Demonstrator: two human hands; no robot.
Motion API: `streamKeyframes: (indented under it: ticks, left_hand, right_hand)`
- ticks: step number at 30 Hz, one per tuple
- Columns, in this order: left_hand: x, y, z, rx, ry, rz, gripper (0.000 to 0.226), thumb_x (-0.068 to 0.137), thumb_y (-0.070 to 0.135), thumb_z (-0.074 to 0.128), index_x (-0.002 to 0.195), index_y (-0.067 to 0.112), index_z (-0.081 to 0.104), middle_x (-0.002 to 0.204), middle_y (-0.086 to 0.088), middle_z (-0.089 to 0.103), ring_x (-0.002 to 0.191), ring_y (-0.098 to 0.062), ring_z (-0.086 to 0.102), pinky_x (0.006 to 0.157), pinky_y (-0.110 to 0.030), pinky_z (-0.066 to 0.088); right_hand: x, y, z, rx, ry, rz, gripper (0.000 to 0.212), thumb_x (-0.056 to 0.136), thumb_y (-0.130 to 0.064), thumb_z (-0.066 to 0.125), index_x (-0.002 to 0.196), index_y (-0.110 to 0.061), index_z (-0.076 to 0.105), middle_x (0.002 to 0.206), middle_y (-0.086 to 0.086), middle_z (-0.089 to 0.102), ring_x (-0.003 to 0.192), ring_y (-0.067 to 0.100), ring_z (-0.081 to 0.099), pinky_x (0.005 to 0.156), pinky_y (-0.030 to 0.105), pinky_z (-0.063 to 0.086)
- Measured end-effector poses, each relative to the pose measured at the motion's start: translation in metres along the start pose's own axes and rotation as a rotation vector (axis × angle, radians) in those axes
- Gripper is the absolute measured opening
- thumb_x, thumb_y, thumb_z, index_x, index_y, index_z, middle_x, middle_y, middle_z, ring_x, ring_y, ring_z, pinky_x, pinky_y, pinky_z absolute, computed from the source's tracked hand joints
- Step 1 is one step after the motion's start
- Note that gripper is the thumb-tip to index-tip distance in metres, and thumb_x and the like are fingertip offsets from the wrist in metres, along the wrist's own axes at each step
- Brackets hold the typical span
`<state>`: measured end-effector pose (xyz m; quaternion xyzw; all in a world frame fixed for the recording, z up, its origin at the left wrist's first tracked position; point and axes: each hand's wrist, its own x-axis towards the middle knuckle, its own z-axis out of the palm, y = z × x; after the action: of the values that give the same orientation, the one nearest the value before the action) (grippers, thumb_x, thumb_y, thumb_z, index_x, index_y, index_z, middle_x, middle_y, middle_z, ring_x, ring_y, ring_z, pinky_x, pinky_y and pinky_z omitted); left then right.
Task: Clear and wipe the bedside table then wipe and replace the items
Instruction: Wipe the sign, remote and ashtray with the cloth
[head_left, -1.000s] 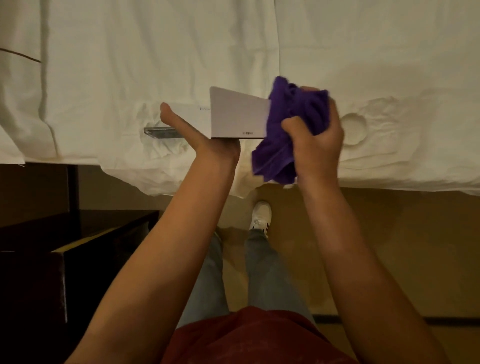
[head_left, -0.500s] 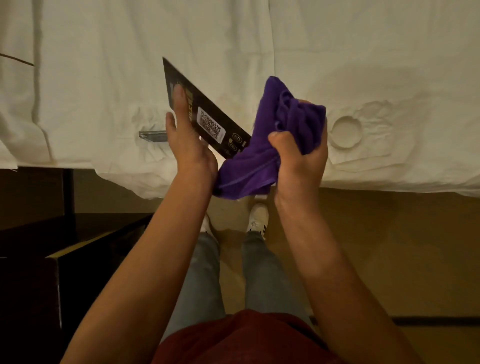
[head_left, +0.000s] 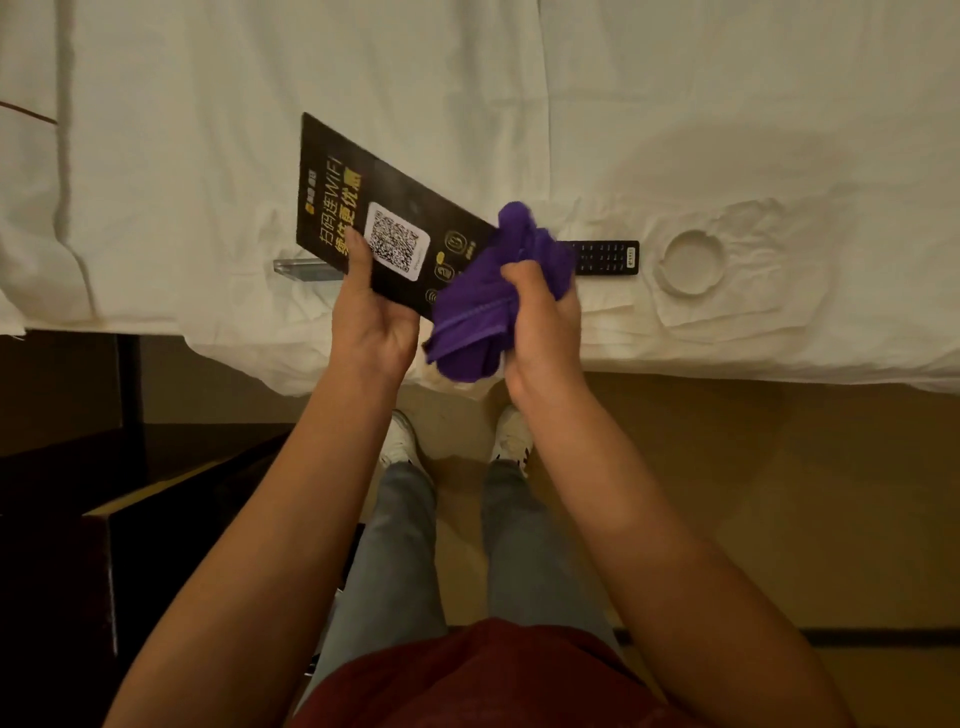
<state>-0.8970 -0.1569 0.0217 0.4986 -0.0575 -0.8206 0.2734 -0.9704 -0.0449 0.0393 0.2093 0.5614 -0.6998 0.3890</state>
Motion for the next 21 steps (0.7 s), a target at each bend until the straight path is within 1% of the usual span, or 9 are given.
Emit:
streamKeyframes:
  ticks: [3, 5, 6, 8, 9, 12, 15, 19, 21]
  left_hand:
    - [0.006, 0.002, 0.011, -0.004, -0.039, -0.002, 0.050, 0.105, 0.038, 0.051, 0.146, 0.009, 0.051, 0.141, -0.019, 0.061, 0.131, -0.036, 0.059, 0.109, -0.058, 0.046]
    - [0.011, 0.009, 0.016, 0.077, -0.063, 0.065, 0.045, 0.106, 0.029, 0.052, 0.144, 0.006, 0.051, 0.140, -0.019, 0.062, 0.130, -0.035, 0.060, 0.109, -0.056, 0.047]
    - [0.013, 0.015, 0.016, 0.142, -0.081, 0.112, 0.039, 0.105, 0.024, 0.053, 0.140, 0.005, 0.053, 0.138, -0.019, 0.064, 0.128, -0.034, 0.062, 0.108, -0.055, 0.049]
    - [0.019, 0.031, 0.011, 0.353, -0.137, 0.212, 0.028, 0.102, 0.013, 0.059, 0.129, 0.005, 0.057, 0.130, -0.017, 0.069, 0.122, -0.033, 0.066, 0.103, -0.052, 0.054]
    - [0.022, 0.038, 0.008, 0.488, -0.180, 0.249, 0.028, 0.100, 0.007, 0.060, 0.128, 0.005, 0.057, 0.127, -0.016, 0.070, 0.121, -0.032, 0.067, 0.101, -0.050, 0.055]
    - [0.035, 0.050, -0.003, 0.829, -0.251, 0.284, 0.041, 0.092, -0.011, 0.056, 0.130, 0.002, 0.055, 0.121, -0.014, 0.072, 0.118, -0.030, 0.069, 0.097, -0.044, 0.058]
    - [0.051, 0.046, -0.009, 0.934, -0.189, 0.296, 0.047, 0.081, -0.020, 0.050, 0.124, -0.004, 0.059, 0.111, -0.010, 0.076, 0.111, -0.028, 0.072, 0.091, -0.039, 0.060]
    - [0.068, 0.033, -0.018, 0.998, -0.112, 0.296, 0.043, 0.075, -0.018, 0.050, 0.105, 0.008, 0.067, 0.096, 0.001, 0.079, 0.100, -0.022, 0.075, 0.080, -0.034, 0.060]
    - [0.072, 0.031, -0.023, 1.046, -0.081, 0.303, 0.042, 0.073, -0.015, 0.050, 0.099, 0.012, 0.069, 0.092, 0.003, 0.078, 0.097, -0.022, 0.075, 0.077, -0.033, 0.059]
  right_hand:
    - [0.001, 0.021, -0.002, -0.109, 0.044, 0.026, 0.034, 0.082, -0.014, 0.072, 0.110, -0.030, 0.064, 0.103, 0.000, 0.071, 0.085, 0.015, 0.074, 0.066, 0.022, 0.057]
    - [0.004, 0.024, -0.013, -0.177, 0.064, 0.048, 0.033, 0.085, -0.012, 0.072, 0.111, -0.031, 0.062, 0.105, 0.001, 0.070, 0.089, 0.018, 0.072, 0.069, 0.024, 0.057]
    - [0.007, 0.024, -0.021, -0.201, 0.077, 0.065, 0.033, 0.086, -0.012, 0.073, 0.109, -0.033, 0.061, 0.105, 0.001, 0.070, 0.089, 0.018, 0.072, 0.070, 0.026, 0.058]
    - [0.011, 0.020, -0.039, -0.213, 0.131, 0.092, 0.033, 0.086, -0.014, 0.074, 0.104, -0.038, 0.060, 0.105, 0.000, 0.070, 0.089, 0.019, 0.072, 0.071, 0.029, 0.059]
    - [0.013, 0.017, -0.047, -0.207, 0.162, 0.096, 0.033, 0.086, -0.014, 0.074, 0.102, -0.039, 0.060, 0.104, -0.001, 0.070, 0.088, 0.018, 0.073, 0.068, 0.028, 0.059]
    - [0.017, 0.008, -0.068, -0.199, 0.231, 0.077, 0.033, 0.084, -0.014, 0.075, 0.101, -0.039, 0.061, 0.102, -0.001, 0.070, 0.085, 0.015, 0.072, 0.061, 0.023, 0.057]
    - [0.019, 0.002, -0.079, -0.206, 0.258, 0.062, 0.034, 0.083, -0.014, 0.076, 0.104, -0.038, 0.062, 0.106, 0.000, 0.070, 0.089, 0.017, 0.072, 0.061, 0.023, 0.057]
    - [0.018, 0.002, -0.085, -0.209, 0.234, 0.035, 0.035, 0.081, -0.011, 0.076, 0.105, -0.034, 0.065, 0.103, 0.000, 0.071, 0.083, 0.015, 0.072, 0.062, 0.023, 0.057]
    - [0.016, 0.003, -0.087, -0.210, 0.222, 0.028, 0.035, 0.080, -0.011, 0.076, 0.106, -0.032, 0.065, 0.102, 0.001, 0.071, 0.083, 0.015, 0.073, 0.063, 0.023, 0.057]
